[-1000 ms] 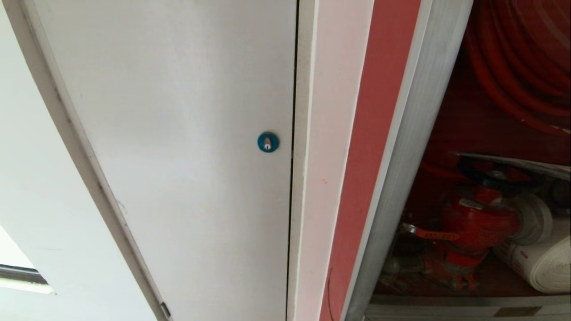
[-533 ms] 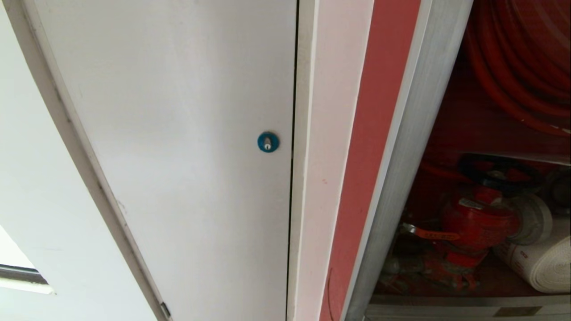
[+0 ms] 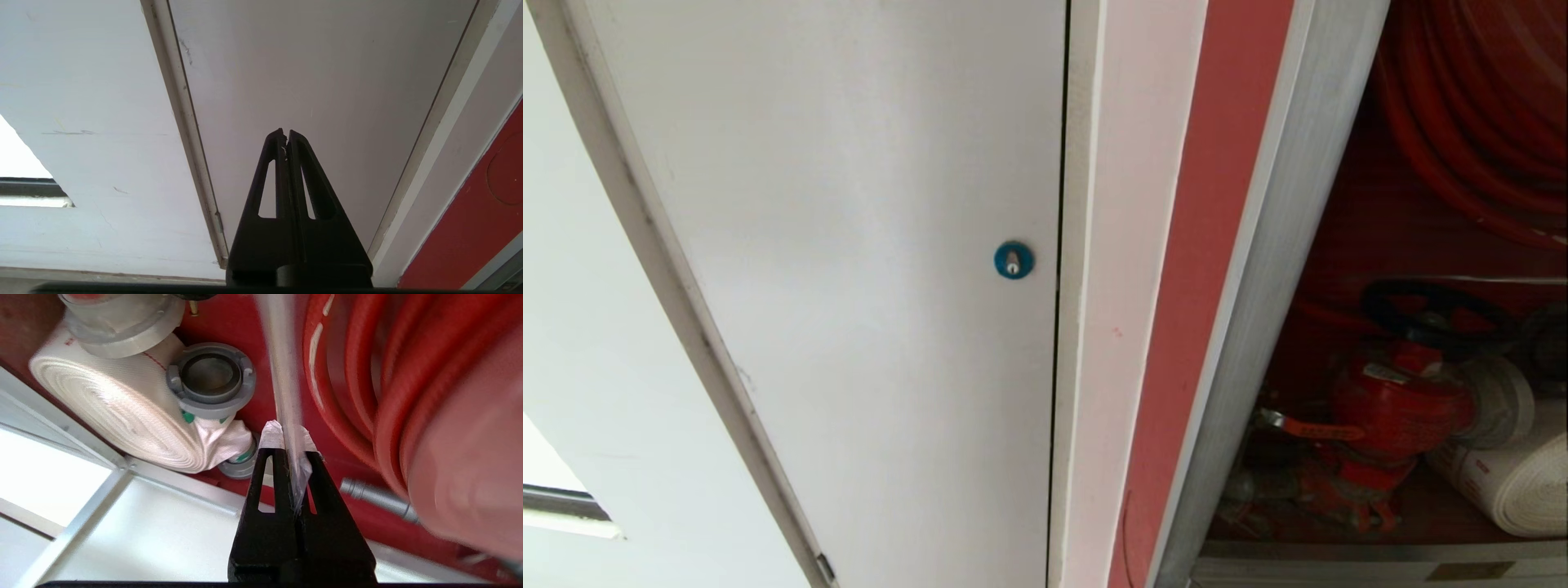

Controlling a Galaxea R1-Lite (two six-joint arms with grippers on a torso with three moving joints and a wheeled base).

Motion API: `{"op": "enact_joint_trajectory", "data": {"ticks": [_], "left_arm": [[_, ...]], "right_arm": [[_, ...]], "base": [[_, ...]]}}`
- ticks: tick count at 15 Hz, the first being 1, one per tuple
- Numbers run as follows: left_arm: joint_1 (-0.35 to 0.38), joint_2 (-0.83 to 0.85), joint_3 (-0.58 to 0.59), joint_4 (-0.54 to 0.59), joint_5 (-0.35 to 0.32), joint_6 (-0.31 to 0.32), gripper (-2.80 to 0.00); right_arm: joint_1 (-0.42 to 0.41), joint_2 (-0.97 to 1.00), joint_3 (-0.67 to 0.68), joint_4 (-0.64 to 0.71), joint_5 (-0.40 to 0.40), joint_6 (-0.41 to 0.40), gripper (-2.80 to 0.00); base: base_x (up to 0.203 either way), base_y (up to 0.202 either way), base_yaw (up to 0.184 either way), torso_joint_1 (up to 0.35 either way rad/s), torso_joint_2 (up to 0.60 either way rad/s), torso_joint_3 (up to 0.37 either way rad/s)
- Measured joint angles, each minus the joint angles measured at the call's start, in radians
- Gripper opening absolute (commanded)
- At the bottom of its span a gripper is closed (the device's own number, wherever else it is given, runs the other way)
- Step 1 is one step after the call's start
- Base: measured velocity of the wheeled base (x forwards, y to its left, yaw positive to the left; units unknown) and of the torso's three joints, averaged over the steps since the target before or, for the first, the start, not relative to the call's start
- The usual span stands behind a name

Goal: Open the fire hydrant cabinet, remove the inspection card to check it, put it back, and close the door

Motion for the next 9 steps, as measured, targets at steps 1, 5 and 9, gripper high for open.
{"op": "enact_joint_trajectory", "data": {"ticks": [1,5,9], "left_arm": [[0.0,0.0,0.0,0.0,0.0,0.0,-2.8],[0.0,0.0,0.0,0.0,-0.001,0.0,-2.8],[0.001,0.0,0.0,0.0,-0.001,0.0,-2.8]], "right_arm": [[-0.033,0.015,0.0,-0.022,0.032,-0.024,-2.8],[-0.18,0.082,-0.001,-0.115,0.181,-0.101,-2.8],[-0.226,0.143,-0.007,-0.146,0.215,-0.139,-2.8]], "base": [[0.0,0.0,0.0,0.0,0.0,0.0],[0.0,0.0,0.0,0.0,0.0,0.0],[0.0,0.0,0.0,0.0,0.0,0.0]]}}
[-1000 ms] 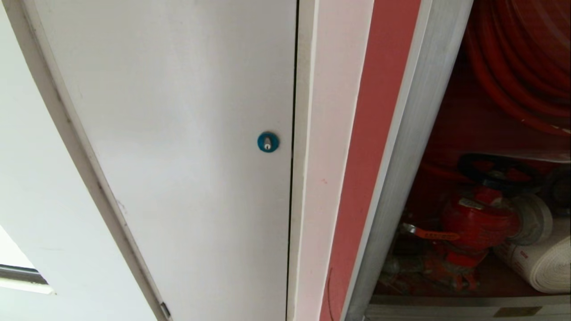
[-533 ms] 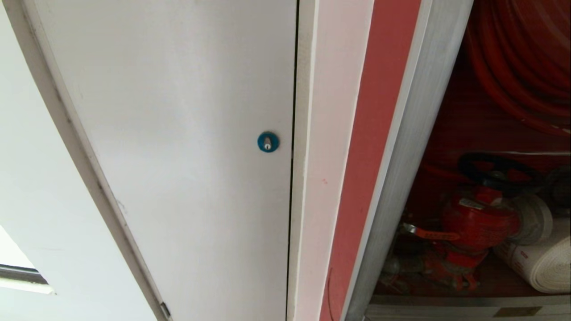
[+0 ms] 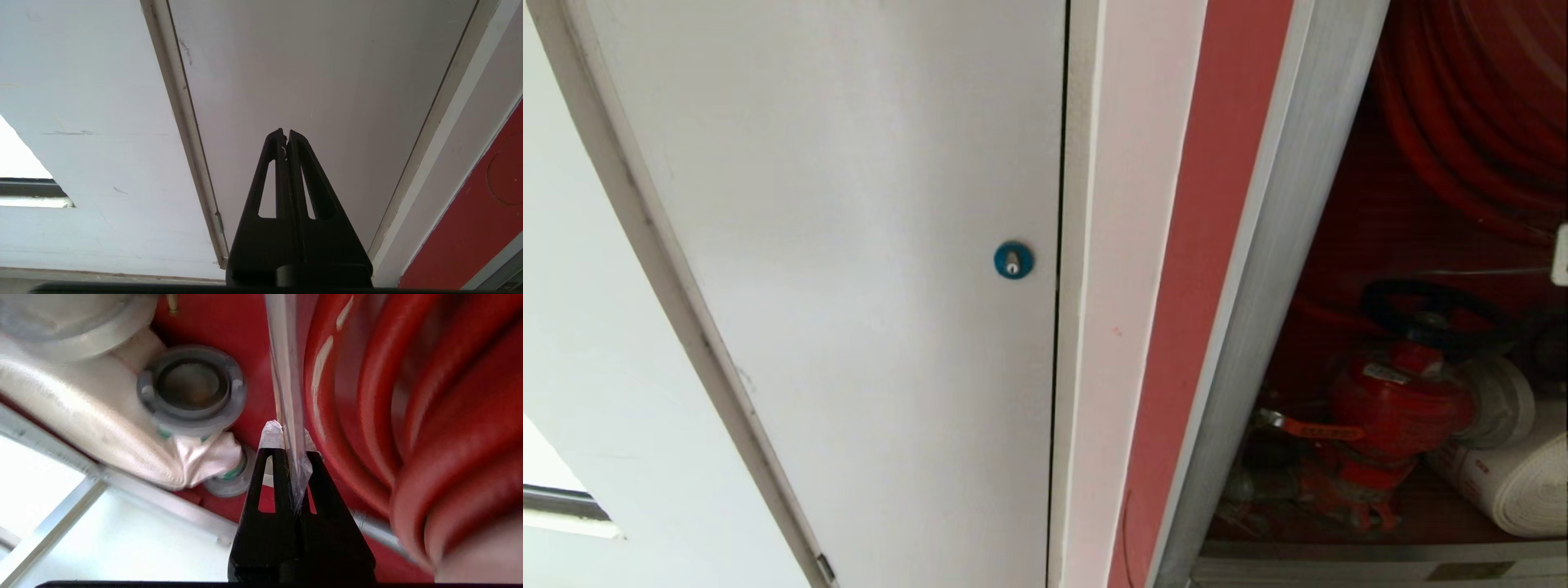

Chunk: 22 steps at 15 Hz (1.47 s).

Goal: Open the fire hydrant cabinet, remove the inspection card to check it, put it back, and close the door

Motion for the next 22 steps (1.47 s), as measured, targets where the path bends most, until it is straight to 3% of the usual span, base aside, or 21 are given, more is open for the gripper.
{"op": "enact_joint_trajectory", "data": {"ticks": [13,22], "left_arm": [[0.0,0.0,0.0,0.0,0.001,0.0,-2.8],[0.0,0.0,0.0,0.0,0.001,0.0,-2.8]], "right_arm": [[-0.007,0.099,0.007,-0.089,0.034,-0.021,-2.8],[-0.007,0.036,0.073,-0.087,0.061,-0.022,-2.8]], "base": [[0.0,0.0,0.0,0.0,0.0,0.0],[0.0,0.0,0.0,0.0,0.0,0.0]]}}
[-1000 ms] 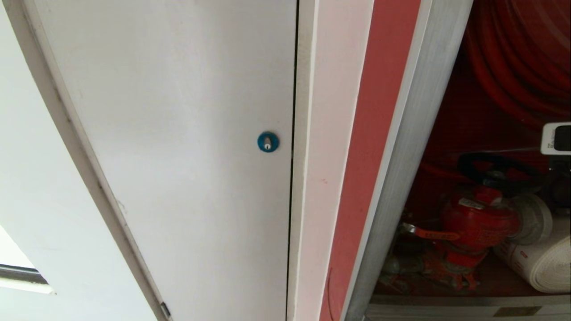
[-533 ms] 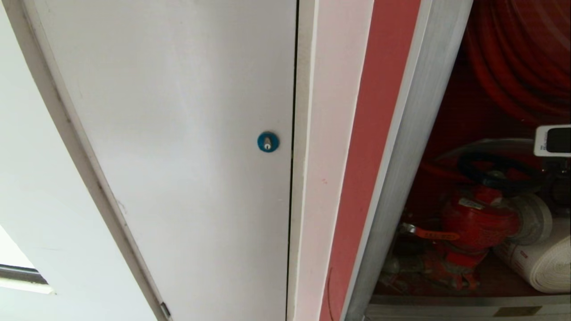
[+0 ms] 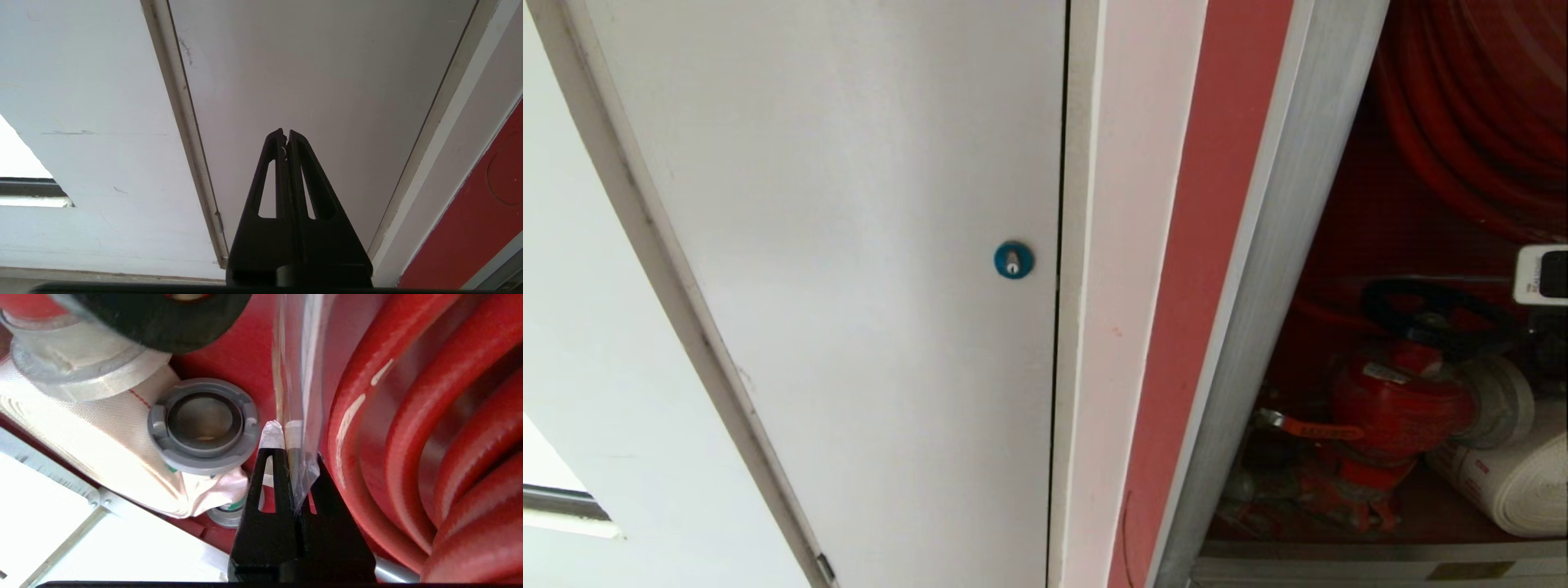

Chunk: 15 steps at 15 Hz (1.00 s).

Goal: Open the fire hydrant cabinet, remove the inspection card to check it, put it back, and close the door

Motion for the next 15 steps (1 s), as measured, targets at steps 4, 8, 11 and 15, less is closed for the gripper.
{"op": "enact_joint_trajectory", "data": {"ticks": [4,8,11,15], "left_arm": [[0.0,0.0,0.0,0.0,0.0,0.0,-2.8],[0.0,0.0,0.0,0.0,0.0,0.0,-2.8],[0.0,0.0,0.0,-0.001,0.0,0.0,-2.8],[0.0,0.0,0.0,0.0,0.0,0.0,-2.8]], "right_arm": [[-0.013,-0.013,0.032,-0.003,0.004,0.001,-2.8],[-0.03,0.006,0.037,-0.049,0.014,0.003,0.0],[-0.037,0.015,0.036,-0.064,0.03,0.004,0.0],[-0.037,0.011,0.043,-0.063,0.036,0.004,0.0]], "base": [[0.0,0.0,0.0,0.0,0.0,0.0],[0.0,0.0,0.0,0.0,0.0,0.0],[0.0,0.0,0.0,0.0,0.0,0.0],[0.0,0.0,0.0,0.0,0.0,0.0]]}}
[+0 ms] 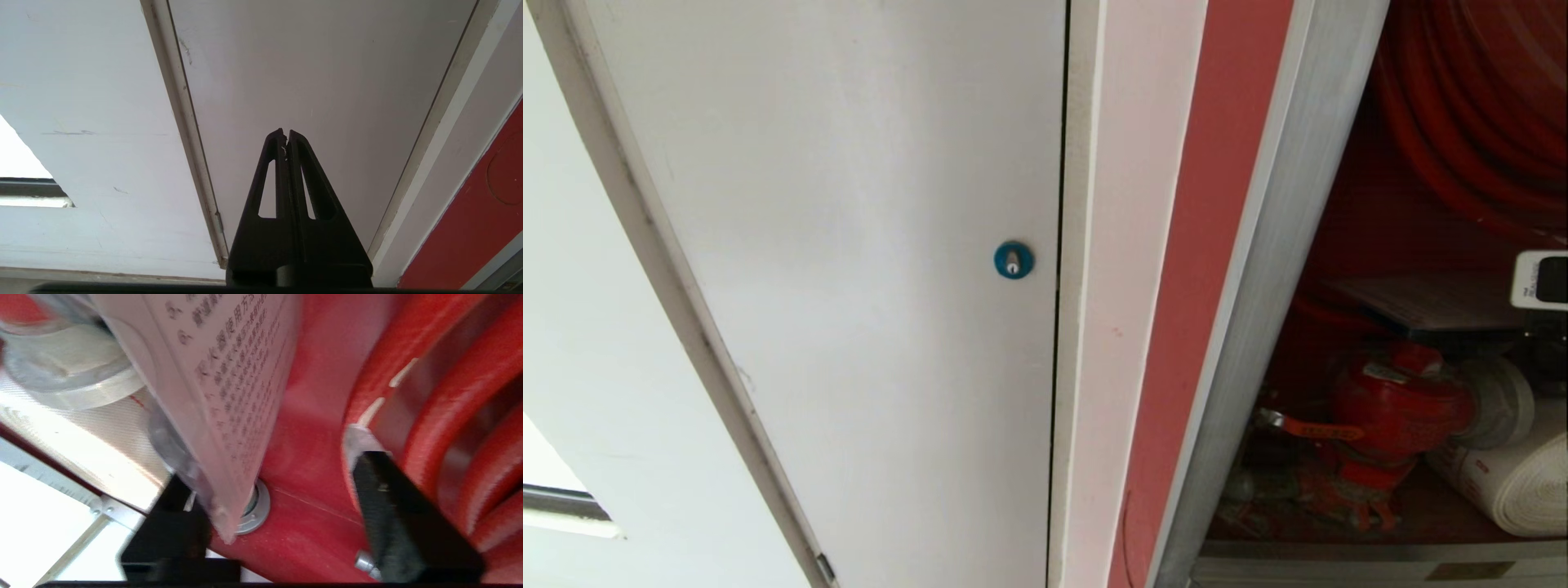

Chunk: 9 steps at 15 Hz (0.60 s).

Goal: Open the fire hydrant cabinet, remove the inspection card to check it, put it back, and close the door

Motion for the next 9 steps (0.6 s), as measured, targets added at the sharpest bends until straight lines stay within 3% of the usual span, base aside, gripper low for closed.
{"op": "enact_joint_trajectory", "data": {"ticks": [9], "left_arm": [[0.0,0.0,0.0,0.0,0.0,0.0,-2.8]], "right_arm": [[0.0,-0.037,0.075,-0.002,0.017,-0.001,0.0]], "base": [[0.0,0.0,0.0,0.0,0.0,0.0]]}}
